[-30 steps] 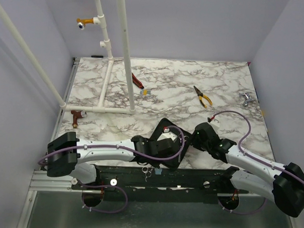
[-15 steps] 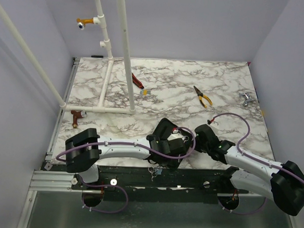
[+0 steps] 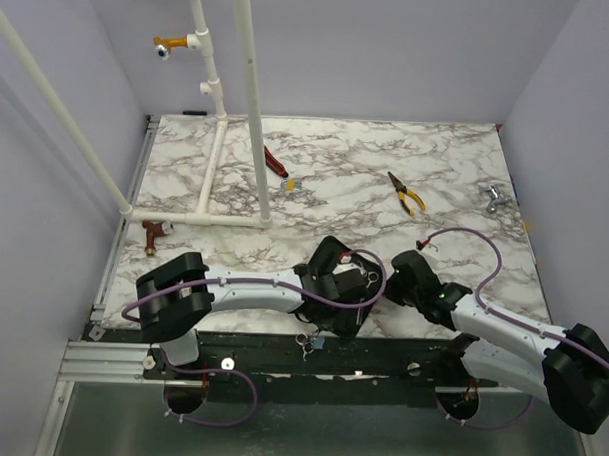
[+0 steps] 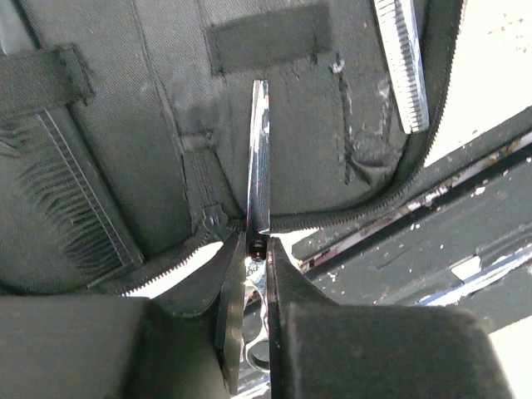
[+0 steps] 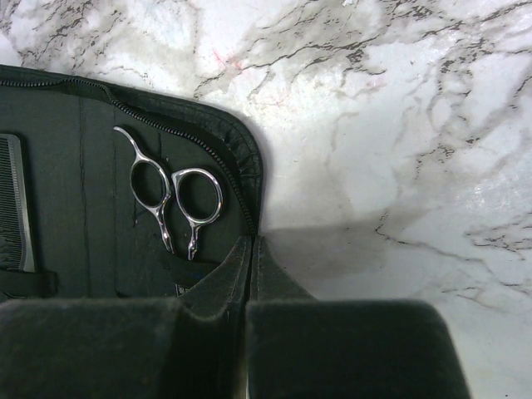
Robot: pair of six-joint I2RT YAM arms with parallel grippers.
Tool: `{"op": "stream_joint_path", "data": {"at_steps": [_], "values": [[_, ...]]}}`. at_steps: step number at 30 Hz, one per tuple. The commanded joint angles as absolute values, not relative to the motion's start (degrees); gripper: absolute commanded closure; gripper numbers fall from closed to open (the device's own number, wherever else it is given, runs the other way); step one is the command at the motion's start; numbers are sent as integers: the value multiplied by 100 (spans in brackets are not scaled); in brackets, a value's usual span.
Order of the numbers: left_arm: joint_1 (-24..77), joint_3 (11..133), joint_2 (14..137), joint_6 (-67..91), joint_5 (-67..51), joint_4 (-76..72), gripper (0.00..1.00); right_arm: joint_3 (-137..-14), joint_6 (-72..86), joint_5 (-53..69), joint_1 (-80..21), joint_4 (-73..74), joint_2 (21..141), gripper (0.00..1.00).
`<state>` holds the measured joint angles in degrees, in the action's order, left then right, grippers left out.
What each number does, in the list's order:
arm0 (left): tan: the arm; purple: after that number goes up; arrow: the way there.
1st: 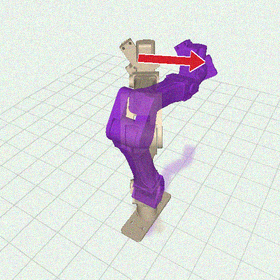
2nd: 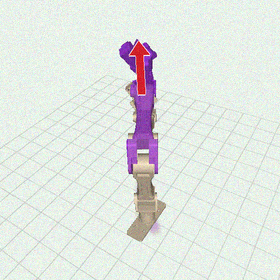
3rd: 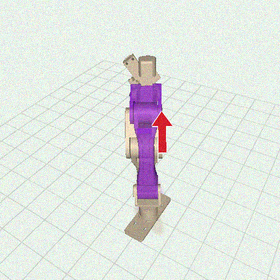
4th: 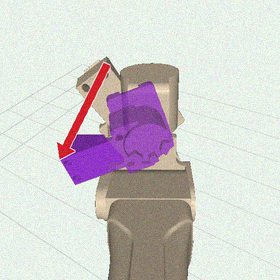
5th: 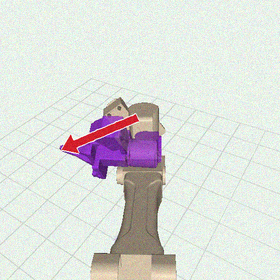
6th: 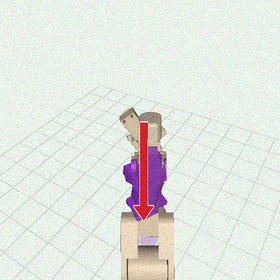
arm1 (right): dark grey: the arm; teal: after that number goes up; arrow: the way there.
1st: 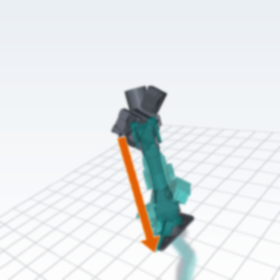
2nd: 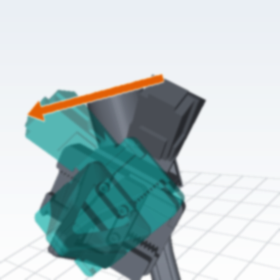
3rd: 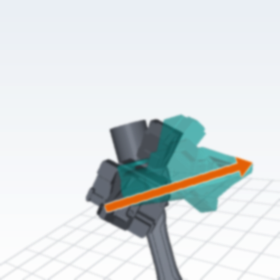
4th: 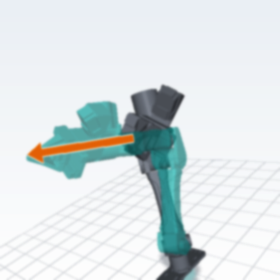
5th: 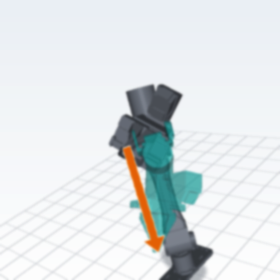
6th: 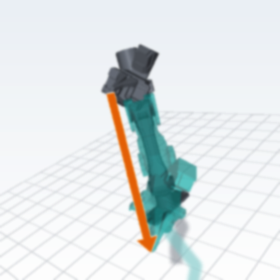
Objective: Sort the hair-cutting tools
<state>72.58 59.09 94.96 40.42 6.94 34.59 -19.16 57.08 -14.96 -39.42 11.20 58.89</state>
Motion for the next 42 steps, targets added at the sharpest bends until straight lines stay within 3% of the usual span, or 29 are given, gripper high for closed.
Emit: {"op": "stream_joint_path", "data": {"at_steps": [1,42], "values": [[7074,5879,9660,4187,490,3208,100,-1743,5794,-1222,-3972,1143,5843,99],[6530,7409,10970,4245,1128,3219,100,-1485,5730,-993,-3973,955,5816,99]]}}
